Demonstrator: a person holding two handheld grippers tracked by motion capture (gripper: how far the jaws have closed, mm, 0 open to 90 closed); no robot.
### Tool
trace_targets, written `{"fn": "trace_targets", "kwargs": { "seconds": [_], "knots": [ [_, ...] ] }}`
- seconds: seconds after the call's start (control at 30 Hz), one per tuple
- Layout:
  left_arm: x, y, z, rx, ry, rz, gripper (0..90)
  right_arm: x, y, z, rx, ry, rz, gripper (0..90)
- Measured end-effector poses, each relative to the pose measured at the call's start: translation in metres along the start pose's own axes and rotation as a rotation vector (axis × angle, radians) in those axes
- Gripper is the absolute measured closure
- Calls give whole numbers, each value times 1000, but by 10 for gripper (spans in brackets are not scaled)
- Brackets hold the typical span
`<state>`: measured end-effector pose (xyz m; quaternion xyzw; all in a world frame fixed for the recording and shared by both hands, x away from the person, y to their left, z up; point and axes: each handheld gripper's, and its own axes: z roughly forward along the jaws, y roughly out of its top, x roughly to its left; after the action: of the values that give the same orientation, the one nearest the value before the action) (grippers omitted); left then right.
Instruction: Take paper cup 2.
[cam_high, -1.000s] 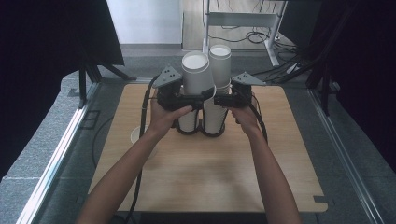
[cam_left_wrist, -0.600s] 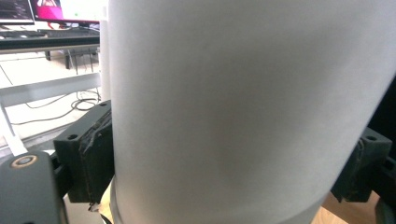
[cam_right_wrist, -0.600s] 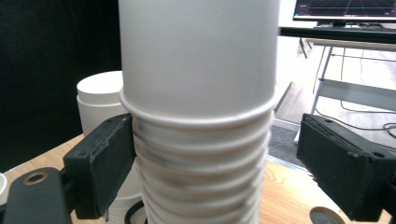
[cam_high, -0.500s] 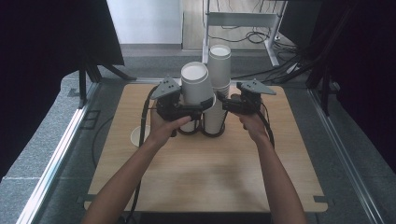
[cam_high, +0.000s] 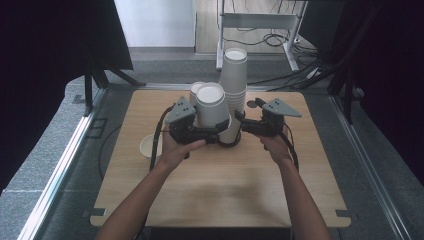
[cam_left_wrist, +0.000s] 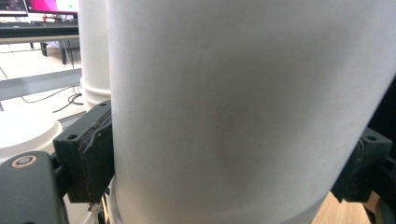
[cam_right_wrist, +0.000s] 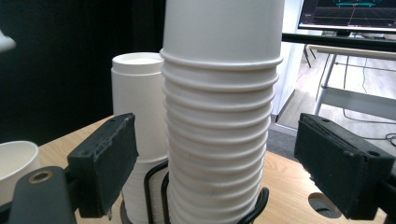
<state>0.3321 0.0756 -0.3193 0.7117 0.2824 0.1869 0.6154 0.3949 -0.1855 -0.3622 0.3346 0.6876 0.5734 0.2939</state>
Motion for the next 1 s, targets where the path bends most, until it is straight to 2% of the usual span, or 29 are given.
{"fn": "trace_targets", "kwargs": {
  "seconds": [0.2,0.3,0.47,0.67,0.7,1.0],
  "knots": [
    [-2,-15,-3,9,-15,-24,120,5,-12,-13,-14,19,14,134],
    [-3,-26,-6,21,-10,-24,120,7,-20,-20,-24,31,27,136],
    [-3,-36,-10,29,-9,-30,120,12,-26,-27,-34,43,13,139],
    [-1,-48,-14,40,-8,-42,119,23,-37,-33,-24,64,-9,139],
    [-1,-52,-15,37,-18,-43,119,26,-40,-34,-20,71,-16,139],
    [2,-68,-18,59,-15,-46,119,34,-55,-38,-10,89,-11,140]
  ]
}}
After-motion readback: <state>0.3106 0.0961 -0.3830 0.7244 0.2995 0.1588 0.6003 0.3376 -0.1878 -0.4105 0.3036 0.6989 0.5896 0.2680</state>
